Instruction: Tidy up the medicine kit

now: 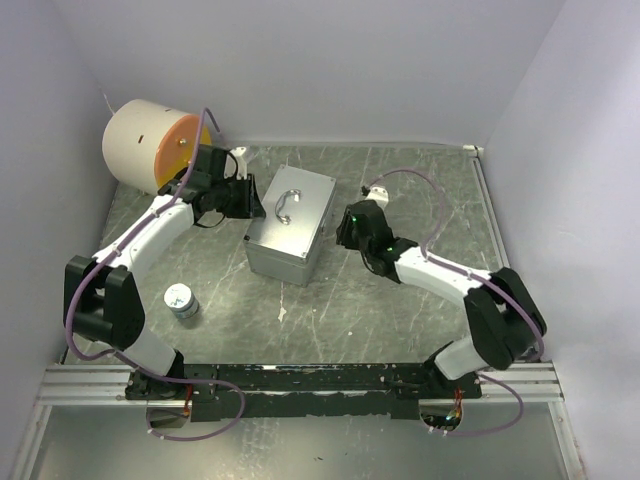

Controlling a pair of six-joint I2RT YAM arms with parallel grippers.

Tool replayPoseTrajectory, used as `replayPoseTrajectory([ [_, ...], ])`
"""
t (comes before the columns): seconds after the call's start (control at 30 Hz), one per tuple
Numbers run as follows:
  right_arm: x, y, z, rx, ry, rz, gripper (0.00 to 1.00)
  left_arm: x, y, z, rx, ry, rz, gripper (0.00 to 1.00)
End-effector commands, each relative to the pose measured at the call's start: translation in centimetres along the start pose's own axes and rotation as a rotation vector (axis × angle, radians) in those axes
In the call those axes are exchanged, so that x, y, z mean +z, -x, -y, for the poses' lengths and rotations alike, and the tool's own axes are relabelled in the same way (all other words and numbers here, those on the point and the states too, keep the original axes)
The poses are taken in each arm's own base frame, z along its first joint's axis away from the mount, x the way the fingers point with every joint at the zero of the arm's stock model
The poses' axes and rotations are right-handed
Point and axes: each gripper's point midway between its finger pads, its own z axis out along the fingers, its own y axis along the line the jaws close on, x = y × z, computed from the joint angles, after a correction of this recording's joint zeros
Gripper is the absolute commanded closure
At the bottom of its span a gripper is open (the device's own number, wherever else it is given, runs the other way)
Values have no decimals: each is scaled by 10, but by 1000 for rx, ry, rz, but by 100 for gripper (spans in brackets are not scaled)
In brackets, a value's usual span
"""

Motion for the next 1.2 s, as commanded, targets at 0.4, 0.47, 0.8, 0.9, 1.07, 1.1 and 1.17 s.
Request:
replayPoseTrajectory([
  [0.4,45,-23,-40,59,76,-214,76,10,-59,0,-41,-41,-208,72],
  [0.47,47,-23,-42,69,85,-204,77,11,-60,2,-43,-53,-210,73],
  [0.8,42,-12,-15,121,-23,-133,77,8,-59,29,-117,-196,-192,72],
  [0.9,30,-1,13,161,-168,-145,76,6,-55,33,-160,-214,-175,71],
  [1.07,-9,18,42,167,-295,-82,69,-14,-28,-10,-163,64,-30,57],
  [1.1,-19,19,48,162,-304,-74,67,-26,-17,-19,-151,131,24,51],
  [1.17,-38,24,53,151,-297,-54,62,-53,4,-23,-119,201,128,39],
])
